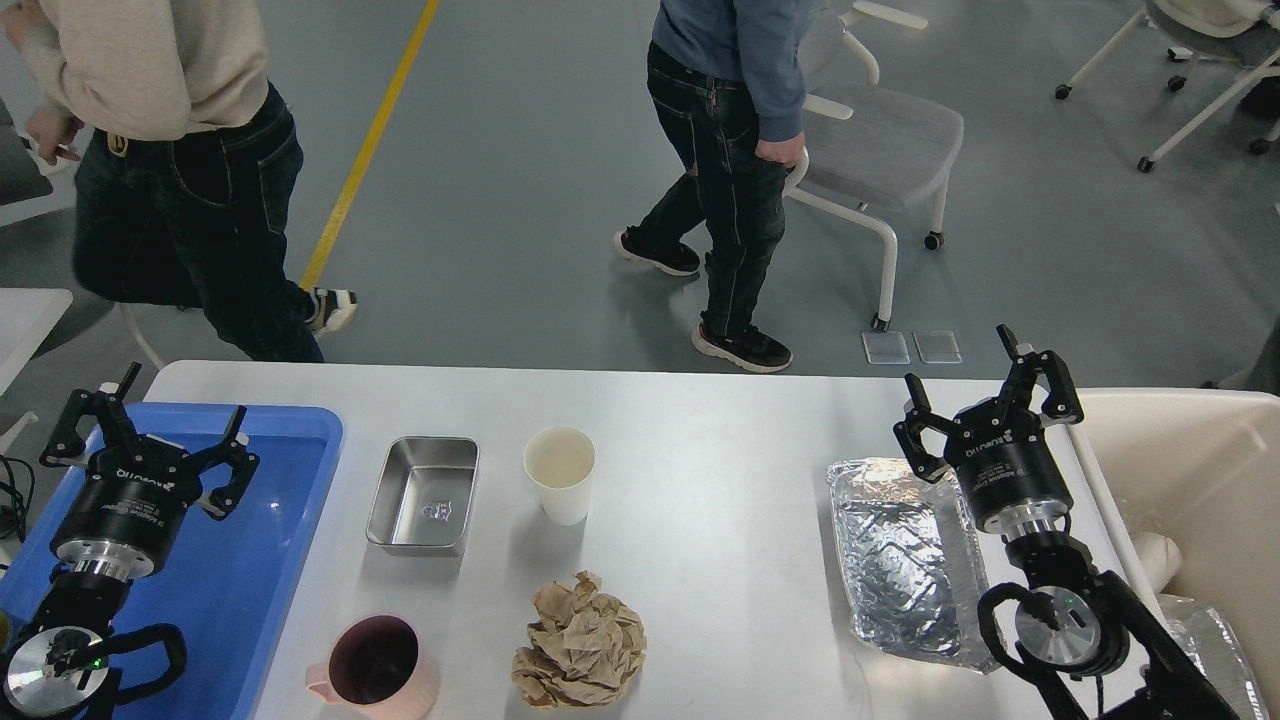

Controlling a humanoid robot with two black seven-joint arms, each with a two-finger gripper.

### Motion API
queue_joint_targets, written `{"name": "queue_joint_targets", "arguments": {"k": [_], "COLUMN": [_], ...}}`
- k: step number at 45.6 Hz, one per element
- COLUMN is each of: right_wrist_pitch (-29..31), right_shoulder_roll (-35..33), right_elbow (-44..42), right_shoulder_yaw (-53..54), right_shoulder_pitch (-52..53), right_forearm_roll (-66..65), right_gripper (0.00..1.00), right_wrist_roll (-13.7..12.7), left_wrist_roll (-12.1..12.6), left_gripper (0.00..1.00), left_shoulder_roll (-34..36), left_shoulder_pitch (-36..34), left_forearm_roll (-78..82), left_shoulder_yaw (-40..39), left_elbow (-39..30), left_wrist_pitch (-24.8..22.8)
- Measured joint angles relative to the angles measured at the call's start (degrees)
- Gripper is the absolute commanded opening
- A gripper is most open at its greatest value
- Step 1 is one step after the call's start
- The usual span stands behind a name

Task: Tidy desktop
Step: 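Lower the left gripper from above the blue tray toward the pink mug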

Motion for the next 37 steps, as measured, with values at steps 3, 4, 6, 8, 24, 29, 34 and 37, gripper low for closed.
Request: {"name": "queue_joint_targets", "arguments": {"k": [3, 4, 6, 8, 24, 29, 34, 37], "right_wrist_pitch": [0.0, 0.0, 0.0, 0.0, 0.0, 0.3, 0.3, 0.3], "right_shoulder_roll": [0.0, 0.0, 0.0, 0.0, 0.0, 0.0, 0.0, 0.0], "right_elbow": [0.0, 0.0, 0.0, 0.0, 0.0, 0.0, 0.0, 0.0], "right_shoulder_yaw": [0.0, 0.0, 0.0, 0.0, -0.1, -0.1, -0.1, -0.1], "right_shoulder_pitch": [0.0, 0.0, 0.0, 0.0, -0.2, -0.3, -0.3, -0.3], "right_forearm_roll": [0.0, 0.0, 0.0, 0.0, 0.0, 0.0, 0.0, 0.0], "right_gripper": [1.00, 1.00, 1.00, 1.00, 1.00, 1.00, 1.00, 1.00], "right_wrist_roll": [0.0, 0.0, 0.0, 0.0, 0.0, 0.0, 0.0, 0.0], "left_wrist_roll": [0.1, 0.2, 0.5, 0.7, 0.0, -0.1, -0.3, -0.4], "left_gripper": [0.97, 0.97, 0.97, 0.97, 0.97, 0.97, 0.97, 0.97], "left_shoulder_roll": [0.1, 0.3, 0.8, 1.9, 20.3, 27.1, 33.1, 36.0], "left_shoulder_pitch": [-0.1, -0.2, -0.3, -0.3, -0.4, -0.3, -0.2, -0.3], "left_forearm_roll": [0.0, 0.0, 0.0, 0.0, 7.0, 17.9, 29.9, 36.0], "left_shoulder_yaw": [0.0, 0.0, 0.2, 0.6, 18.3, 23.4, 29.3, 32.6], "left_elbow": [0.0, 0.0, 0.0, 0.0, -5.3, -9.5, -13.1, -15.0], "left_wrist_pitch": [0.2, 0.2, 0.4, 0.8, 13.3, 16.5, 16.8, 16.9]}}
